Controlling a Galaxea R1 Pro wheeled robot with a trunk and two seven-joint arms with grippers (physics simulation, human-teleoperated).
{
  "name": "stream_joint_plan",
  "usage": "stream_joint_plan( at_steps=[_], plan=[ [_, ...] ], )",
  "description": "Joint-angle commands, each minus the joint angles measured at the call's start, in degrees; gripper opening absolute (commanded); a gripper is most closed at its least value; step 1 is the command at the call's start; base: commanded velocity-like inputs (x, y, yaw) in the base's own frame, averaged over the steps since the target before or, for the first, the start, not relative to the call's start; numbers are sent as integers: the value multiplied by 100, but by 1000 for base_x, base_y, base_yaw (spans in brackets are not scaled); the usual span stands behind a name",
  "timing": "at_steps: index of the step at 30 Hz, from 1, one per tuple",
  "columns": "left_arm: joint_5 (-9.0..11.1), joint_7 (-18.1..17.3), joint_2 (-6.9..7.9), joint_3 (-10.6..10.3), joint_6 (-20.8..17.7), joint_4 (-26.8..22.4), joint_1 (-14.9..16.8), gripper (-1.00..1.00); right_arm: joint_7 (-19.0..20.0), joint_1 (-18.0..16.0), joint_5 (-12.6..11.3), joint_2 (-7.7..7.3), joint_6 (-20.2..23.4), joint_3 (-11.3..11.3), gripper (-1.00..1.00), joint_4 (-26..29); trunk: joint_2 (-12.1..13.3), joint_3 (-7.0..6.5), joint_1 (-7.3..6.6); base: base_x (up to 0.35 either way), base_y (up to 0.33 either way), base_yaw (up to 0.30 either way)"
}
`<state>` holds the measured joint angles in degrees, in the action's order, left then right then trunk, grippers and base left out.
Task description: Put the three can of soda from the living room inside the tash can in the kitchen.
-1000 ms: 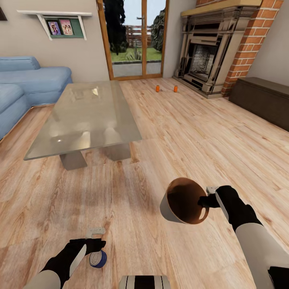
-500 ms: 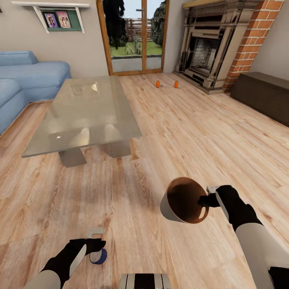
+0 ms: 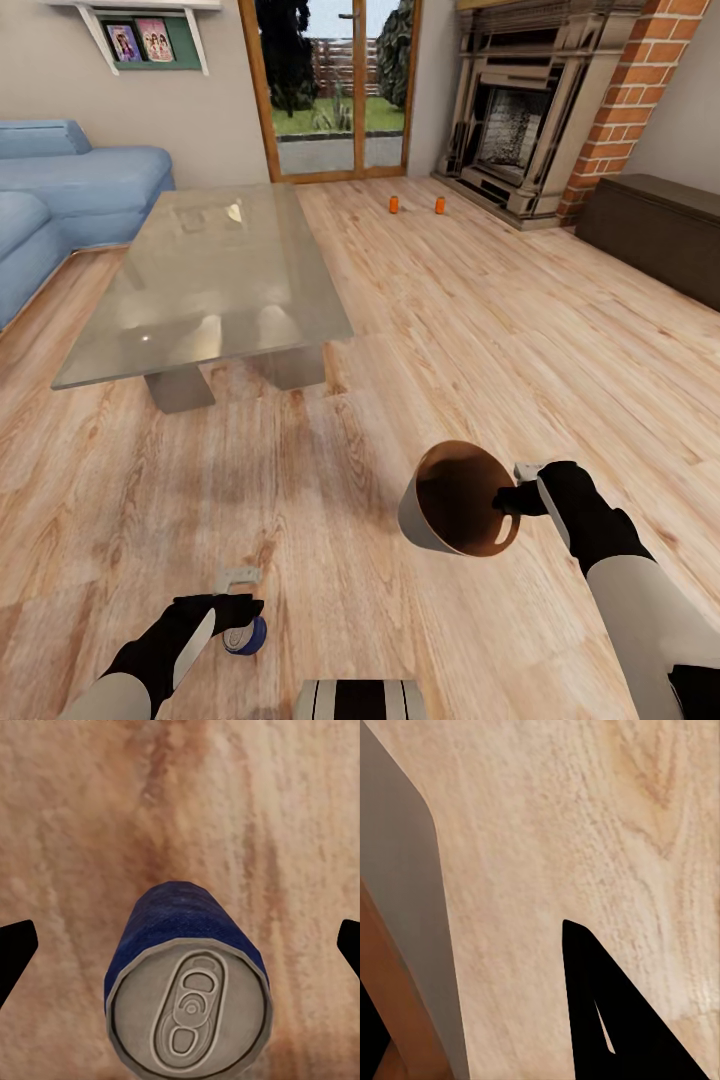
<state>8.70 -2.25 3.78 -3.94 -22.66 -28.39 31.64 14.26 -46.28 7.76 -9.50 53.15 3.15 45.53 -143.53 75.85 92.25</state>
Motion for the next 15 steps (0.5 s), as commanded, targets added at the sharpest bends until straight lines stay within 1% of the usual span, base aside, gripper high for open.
stream_joint_plan(
  at_steps=[1, 3, 8, 15],
  plan=[
    [-3, 2, 0, -1, 4, 0, 0, 100, 14, -3, -143, 1, 12, 1, -100, 0, 0, 0, -1, 0, 0, 0],
    [-3, 3, 0, -1, 5, 0, 0, 100, 14, -3, -143, 1, 12, 1, -100, 0, 0, 0, -1, -27, 0, 0],
    [-5, 3, 0, -1, 7, 0, 0, 100, 15, -1, -143, 1, 12, 1, -100, 0, 0, 0, -1, -159, 0, 0],
    [0, -3, 0, -2, 7, -8, 0, 100, 14, 1, -143, 16, 12, -6, -100, 0, 0, 0, -1, -27, 0, 0]
  ],
)
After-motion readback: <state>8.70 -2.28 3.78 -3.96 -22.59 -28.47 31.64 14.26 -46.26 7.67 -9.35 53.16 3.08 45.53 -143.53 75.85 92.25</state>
